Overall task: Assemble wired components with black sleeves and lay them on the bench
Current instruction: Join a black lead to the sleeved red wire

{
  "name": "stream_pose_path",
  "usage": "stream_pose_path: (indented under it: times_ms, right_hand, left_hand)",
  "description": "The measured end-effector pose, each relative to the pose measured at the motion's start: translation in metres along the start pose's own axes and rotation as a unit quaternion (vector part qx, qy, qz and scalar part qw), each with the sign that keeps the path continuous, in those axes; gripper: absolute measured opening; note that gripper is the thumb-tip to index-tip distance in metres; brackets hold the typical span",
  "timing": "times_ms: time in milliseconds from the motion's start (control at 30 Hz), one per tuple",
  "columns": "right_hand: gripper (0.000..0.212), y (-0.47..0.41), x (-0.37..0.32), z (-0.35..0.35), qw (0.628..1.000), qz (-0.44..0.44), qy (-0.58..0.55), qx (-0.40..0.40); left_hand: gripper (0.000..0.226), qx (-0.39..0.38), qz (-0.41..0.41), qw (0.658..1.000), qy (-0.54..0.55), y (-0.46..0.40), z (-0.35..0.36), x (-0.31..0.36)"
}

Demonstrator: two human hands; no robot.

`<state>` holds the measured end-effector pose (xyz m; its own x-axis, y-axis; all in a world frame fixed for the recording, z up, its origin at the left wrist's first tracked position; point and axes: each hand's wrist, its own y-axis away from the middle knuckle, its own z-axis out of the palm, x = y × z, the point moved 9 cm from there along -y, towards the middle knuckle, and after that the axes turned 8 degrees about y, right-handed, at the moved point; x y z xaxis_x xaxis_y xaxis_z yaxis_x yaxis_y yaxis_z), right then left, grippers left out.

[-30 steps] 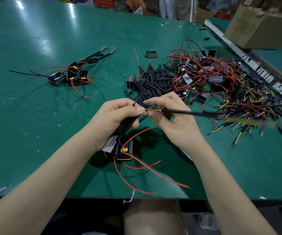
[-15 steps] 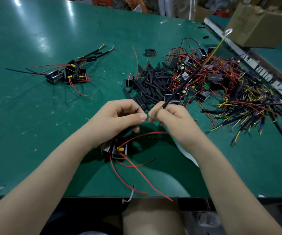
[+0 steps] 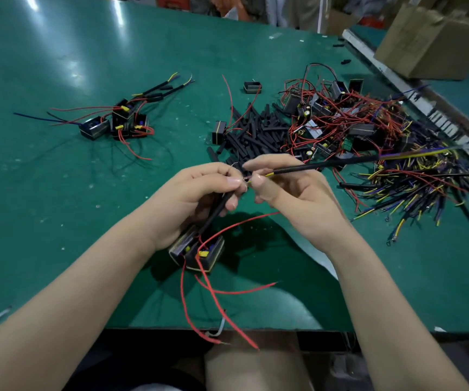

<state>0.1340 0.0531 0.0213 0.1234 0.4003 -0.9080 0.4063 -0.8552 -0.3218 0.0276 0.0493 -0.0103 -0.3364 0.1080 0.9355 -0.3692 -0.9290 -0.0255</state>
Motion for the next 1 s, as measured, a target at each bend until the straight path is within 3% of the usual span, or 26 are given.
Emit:
stream_pose_path:
  times_ms: [133,333,467,533,600,700,733,767,933,1000]
  right_hand:
    - [0.018,0.0,-0.009,-0.001,0.995,-0.06,0.08,0.015]
    - [0.007,0.0,-0.014,-0.007,0.977,-0.107,0.182,0.04]
    - [0.008,-0.003,0.003,-0.007,0.987,-0.02,0.157,0.028]
    - [0.012,-0.004,0.016,-0.008,0.991,0.056,0.12,0.025]
    - [0.009,-0.003,0.028,-0.006,0.99,0.123,0.065,0.014]
    - [0.007,-0.001,0.043,-0.002,0.978,0.198,0.059,-0.004]
    - [0.009,0.0,0.047,-0.001,0.975,0.211,0.061,-0.007]
    - [0.013,0.0,0.049,-0.001,0.975,0.214,0.059,-0.006]
    - [0.019,-0.003,0.035,-0.003,0.989,0.15,0.004,0.015]
    - [0.015,-0.002,0.03,-0.008,0.991,0.12,0.023,0.045]
  left_hand:
    - [0.025,-0.017,-0.043,0.997,0.056,-0.001,0.0,-0.01]
    - [0.013,0.019,-0.063,0.998,0.02,-0.003,-0.008,-0.012]
    - [0.008,0.046,-0.043,0.997,-0.054,0.0,-0.015,-0.008]
    - [0.008,0.046,0.011,0.993,-0.111,0.0,-0.014,0.001]
    - [0.008,0.035,0.095,0.969,-0.226,0.002,-0.007,0.014]
    - [0.01,0.036,0.239,0.866,-0.437,0.01,0.008,0.032]
    - [0.01,0.037,0.268,0.841,-0.469,0.012,0.013,0.034]
    - [0.011,0.041,0.276,0.836,-0.473,0.013,0.013,0.036]
    - [0.011,0.09,0.144,0.95,-0.263,0.006,-0.01,0.023]
    - [0.015,0.105,0.101,0.97,-0.195,0.004,-0.013,0.017]
